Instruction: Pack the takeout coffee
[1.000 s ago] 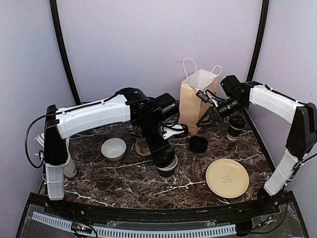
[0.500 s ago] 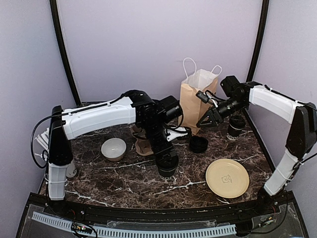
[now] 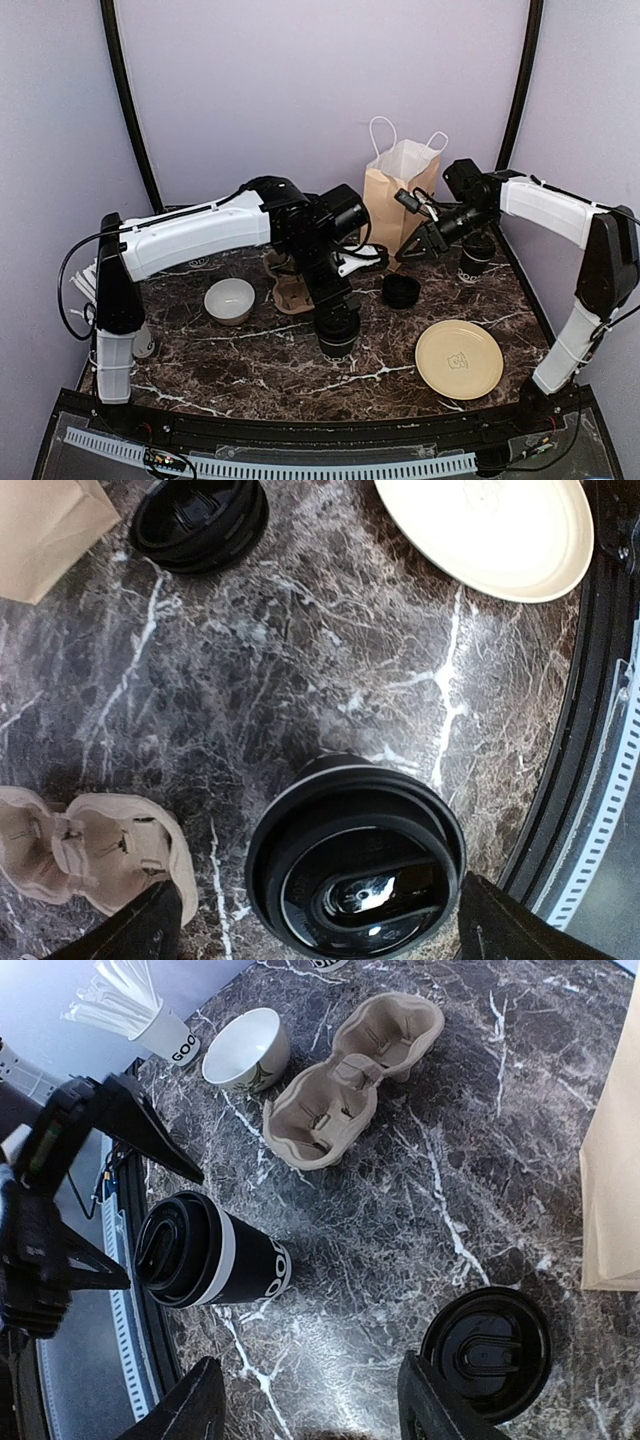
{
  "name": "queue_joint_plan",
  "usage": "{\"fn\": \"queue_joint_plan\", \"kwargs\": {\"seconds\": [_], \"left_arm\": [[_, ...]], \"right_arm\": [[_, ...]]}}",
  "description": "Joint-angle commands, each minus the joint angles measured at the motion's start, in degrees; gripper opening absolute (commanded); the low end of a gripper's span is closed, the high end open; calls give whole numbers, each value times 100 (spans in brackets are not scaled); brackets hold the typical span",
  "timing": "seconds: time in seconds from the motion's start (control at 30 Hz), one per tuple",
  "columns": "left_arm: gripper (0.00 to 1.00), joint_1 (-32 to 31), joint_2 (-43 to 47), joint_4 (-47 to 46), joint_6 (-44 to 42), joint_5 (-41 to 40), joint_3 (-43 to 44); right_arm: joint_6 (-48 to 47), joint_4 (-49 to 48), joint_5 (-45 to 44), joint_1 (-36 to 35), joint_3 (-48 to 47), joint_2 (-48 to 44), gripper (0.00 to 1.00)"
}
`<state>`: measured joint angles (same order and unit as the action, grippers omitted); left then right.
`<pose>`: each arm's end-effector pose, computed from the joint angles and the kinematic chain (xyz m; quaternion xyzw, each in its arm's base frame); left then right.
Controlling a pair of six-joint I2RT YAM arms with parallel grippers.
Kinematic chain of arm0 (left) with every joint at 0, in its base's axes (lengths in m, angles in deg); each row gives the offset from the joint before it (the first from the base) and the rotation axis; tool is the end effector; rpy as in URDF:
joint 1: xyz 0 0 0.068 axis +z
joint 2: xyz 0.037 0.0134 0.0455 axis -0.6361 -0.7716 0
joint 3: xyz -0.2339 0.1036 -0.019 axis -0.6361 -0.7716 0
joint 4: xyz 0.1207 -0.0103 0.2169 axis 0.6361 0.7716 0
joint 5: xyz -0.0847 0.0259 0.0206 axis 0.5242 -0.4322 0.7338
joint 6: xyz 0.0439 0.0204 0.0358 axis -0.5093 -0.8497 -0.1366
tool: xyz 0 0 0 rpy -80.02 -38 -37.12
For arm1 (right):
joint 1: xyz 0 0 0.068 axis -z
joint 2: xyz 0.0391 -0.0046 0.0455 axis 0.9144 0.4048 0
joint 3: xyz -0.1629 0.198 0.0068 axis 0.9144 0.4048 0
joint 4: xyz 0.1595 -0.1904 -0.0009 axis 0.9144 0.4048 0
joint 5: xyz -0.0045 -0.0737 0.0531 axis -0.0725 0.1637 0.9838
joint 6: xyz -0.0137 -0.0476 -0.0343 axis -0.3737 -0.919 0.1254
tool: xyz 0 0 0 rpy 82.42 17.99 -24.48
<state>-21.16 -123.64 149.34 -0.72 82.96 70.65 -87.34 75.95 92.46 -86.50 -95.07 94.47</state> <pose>0.2045 -0.3712 0.2726 0.5719 0.7907 -0.1270 0.1780 0.2969 0.1449 0.2661 -0.4101 0.8009 0.3843 0.2067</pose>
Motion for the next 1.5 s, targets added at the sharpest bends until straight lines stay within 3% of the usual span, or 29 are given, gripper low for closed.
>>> {"fn": "queue_joint_plan", "kwargs": {"seconds": [0.0,0.1,0.27,0.53,0.7,0.83,1.47], "left_arm": [[99,49,962,-557,134,-380,-364],[98,290,1490,-1268,703,-248,-1285],[78,680,1829,-1429,1729,387,-2257],[73,781,2468,-2767,3013,1383,-3697],[58,798,2377,-3174,3237,1765,-3971],[53,797,2317,-3313,3295,1863,-4022],[36,828,1928,-3338,3180,1838,-3827]], "right_arm": [[432,-283,391,-80,363,-11,59],[476,-105,694,-222,476,145,59],[524,5,1055,-565,859,317,59],[631,-68,1287,-1104,1096,688,60],[540,74,1495,-1280,977,939,50],[540,81,1556,-1335,909,1038,43],[324,392,1931,-1478,476,1553,39]]}}
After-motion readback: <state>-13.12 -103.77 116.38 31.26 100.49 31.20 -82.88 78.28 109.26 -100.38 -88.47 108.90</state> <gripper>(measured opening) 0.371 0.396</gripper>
